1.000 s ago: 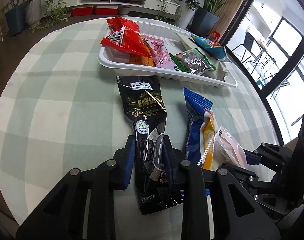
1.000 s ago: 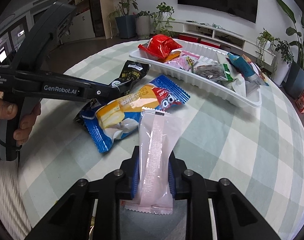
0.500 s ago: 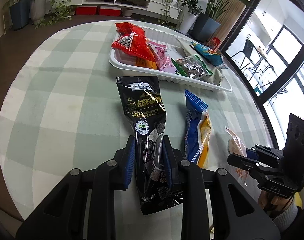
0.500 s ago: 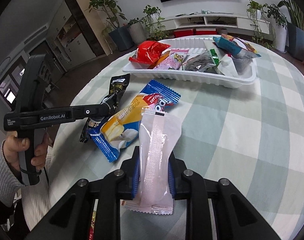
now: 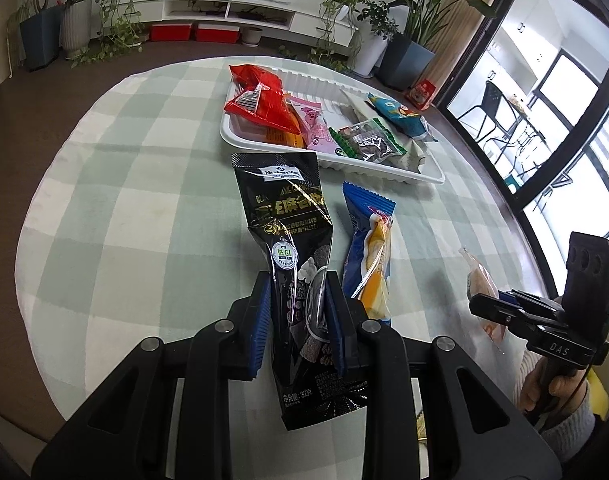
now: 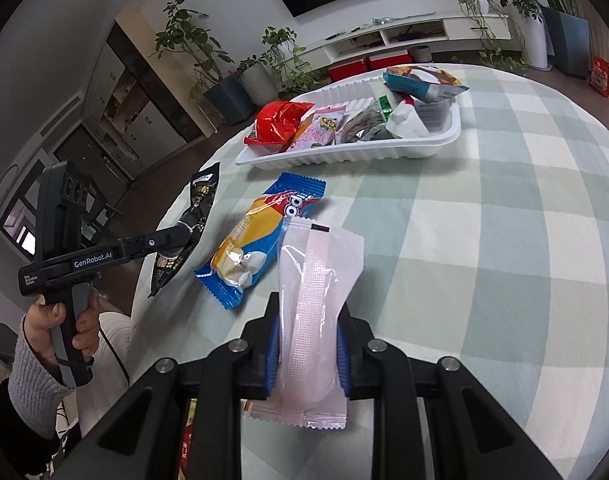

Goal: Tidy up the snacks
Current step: 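Carry the black packet with the left tool while the right tool carries the pink packet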

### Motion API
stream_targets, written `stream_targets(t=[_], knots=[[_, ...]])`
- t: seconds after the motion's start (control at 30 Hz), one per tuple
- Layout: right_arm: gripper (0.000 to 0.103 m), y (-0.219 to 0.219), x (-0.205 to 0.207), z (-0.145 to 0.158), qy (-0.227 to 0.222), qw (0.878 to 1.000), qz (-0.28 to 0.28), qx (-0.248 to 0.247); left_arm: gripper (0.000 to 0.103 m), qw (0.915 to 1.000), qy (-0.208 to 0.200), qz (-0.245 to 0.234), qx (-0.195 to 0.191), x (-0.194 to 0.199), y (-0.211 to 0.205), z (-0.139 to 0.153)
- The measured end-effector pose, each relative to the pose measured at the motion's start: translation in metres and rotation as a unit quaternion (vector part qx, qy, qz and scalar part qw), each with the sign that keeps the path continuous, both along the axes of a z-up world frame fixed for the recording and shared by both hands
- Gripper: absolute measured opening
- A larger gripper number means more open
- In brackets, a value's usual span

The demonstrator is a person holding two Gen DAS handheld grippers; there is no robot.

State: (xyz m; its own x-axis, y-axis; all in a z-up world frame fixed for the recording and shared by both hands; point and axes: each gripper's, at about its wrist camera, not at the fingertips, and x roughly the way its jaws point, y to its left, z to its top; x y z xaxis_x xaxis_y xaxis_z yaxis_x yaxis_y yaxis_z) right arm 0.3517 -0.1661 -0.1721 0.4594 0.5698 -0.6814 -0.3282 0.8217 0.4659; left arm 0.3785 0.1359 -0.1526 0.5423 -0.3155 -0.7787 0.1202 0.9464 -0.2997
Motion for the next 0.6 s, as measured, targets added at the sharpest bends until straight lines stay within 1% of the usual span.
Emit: stream_targets(t=[0.17, 0.37, 0.6], knots=[[0.026, -0.005, -0.006, 0.008, -0.006, 1.000, -0.006, 0.007, 0.023, 1.0000, -0.008, 0.002, 0.005, -0.009, 0.000, 0.008], [0.026, -0.005, -0.009, 0.021, -0.017, 1.000, -0.006, 0.008, 0.023, 0.9996, -0.020, 0.005, 0.019, -0.018, -0.002, 0.017], [0.026, 0.000, -0.005, 0.034, -0.026, 1.000, -0.004, 0.010, 0.023, 0.9988, -0.034, 0.006, 0.035, -0.022, -0.002, 0.028]])
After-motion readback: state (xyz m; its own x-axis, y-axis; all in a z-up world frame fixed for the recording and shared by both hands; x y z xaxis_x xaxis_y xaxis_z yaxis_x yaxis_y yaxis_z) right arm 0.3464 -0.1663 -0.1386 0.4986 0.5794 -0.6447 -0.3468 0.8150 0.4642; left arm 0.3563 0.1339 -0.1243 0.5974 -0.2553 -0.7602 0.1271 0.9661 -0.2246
